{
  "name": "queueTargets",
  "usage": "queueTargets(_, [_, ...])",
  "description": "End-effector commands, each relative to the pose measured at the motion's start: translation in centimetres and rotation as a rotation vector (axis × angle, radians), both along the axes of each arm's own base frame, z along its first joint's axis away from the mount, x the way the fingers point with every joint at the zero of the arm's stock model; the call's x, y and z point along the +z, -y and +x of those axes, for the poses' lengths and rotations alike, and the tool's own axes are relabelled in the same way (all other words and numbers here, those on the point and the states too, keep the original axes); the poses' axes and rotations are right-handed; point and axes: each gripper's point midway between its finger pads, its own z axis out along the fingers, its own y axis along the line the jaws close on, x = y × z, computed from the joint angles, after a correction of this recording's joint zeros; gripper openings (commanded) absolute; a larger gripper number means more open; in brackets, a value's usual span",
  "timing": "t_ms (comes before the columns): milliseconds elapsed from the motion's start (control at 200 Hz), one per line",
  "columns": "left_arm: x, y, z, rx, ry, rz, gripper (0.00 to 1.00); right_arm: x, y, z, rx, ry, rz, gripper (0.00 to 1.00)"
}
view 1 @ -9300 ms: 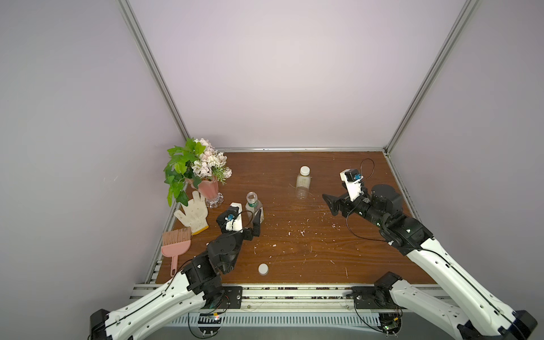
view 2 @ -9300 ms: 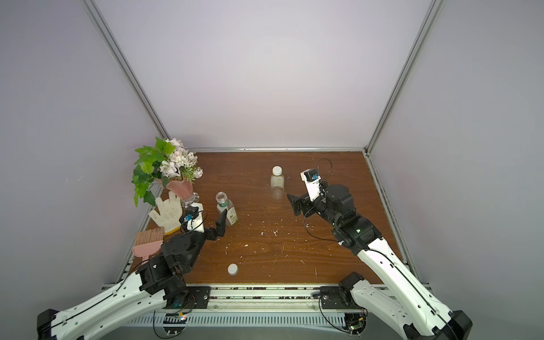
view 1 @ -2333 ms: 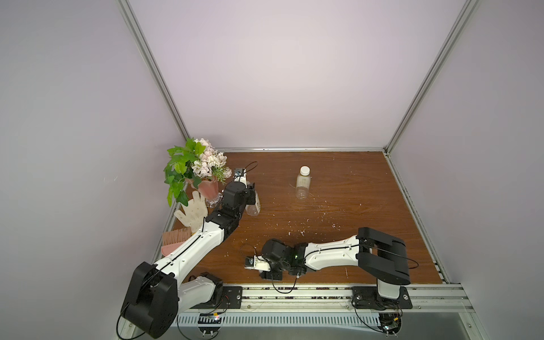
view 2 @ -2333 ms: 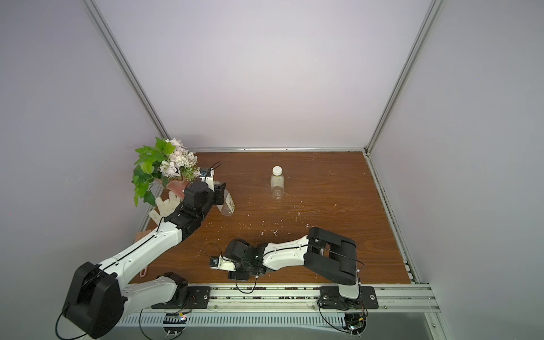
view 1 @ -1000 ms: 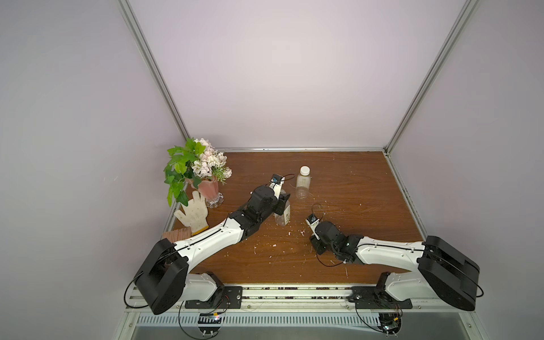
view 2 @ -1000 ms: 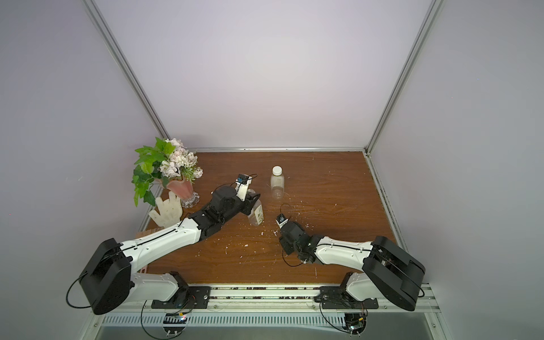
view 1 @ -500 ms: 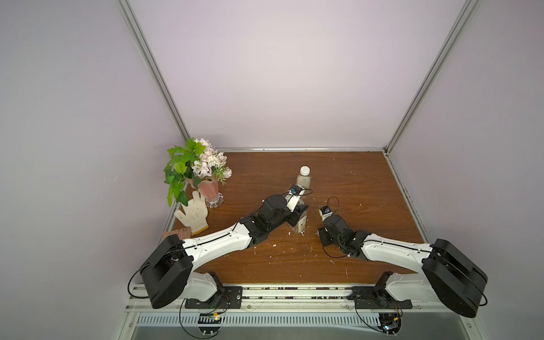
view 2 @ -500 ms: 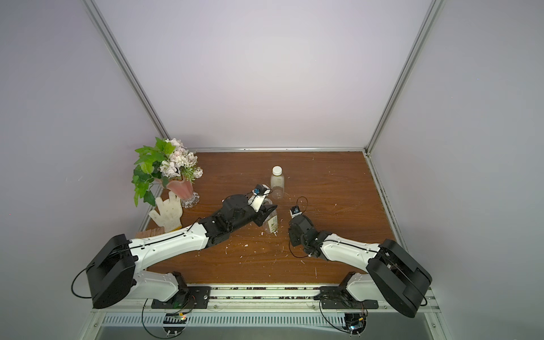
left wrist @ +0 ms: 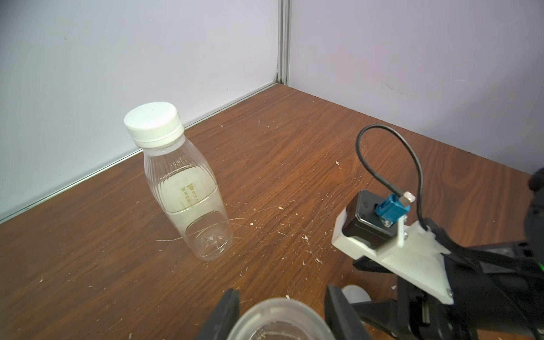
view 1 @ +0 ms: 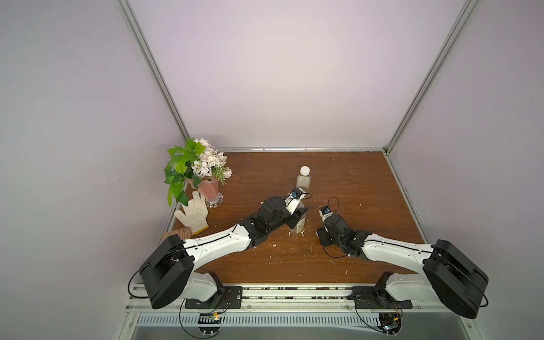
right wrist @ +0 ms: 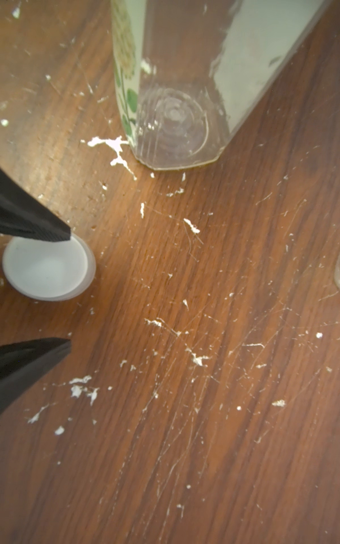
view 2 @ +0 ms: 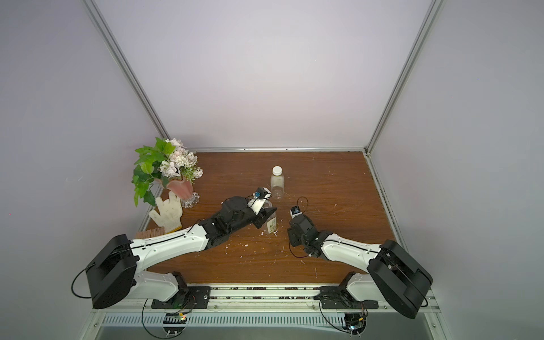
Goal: Screw on the bottle caps
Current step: Place the bottle cap at the center of the board.
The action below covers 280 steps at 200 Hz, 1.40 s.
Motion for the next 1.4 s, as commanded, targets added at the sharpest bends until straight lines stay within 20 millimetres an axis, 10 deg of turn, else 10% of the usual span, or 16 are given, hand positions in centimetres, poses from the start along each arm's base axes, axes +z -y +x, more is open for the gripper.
queueTargets(0, [0.1,0.2,-0.5,-0.019,0.013,-0.003,0.47,1.1,-0.7,-0.1,0.014,-0.002,0.042,0.62])
queueTargets(330, [1.0,-0.6,-0.2,0.023,0.036,-0.032,0.67,2.8,-1.2,0.1,0.045,0.032,0.061,0.67])
queueTargets(831, [0.3,-2.0,-2.2,-0.020,0.100,-0.066,1.00,0.4,-1.1,-0.5,0.052,-0.046,0.001,0.64])
queueTargets(1396, [-0.2,-3.6,-3.5,-0.022,0.237,-0.208,1.00,0.7,-0.3,-0.2,-0.009,-0.032,-0.004,0.54])
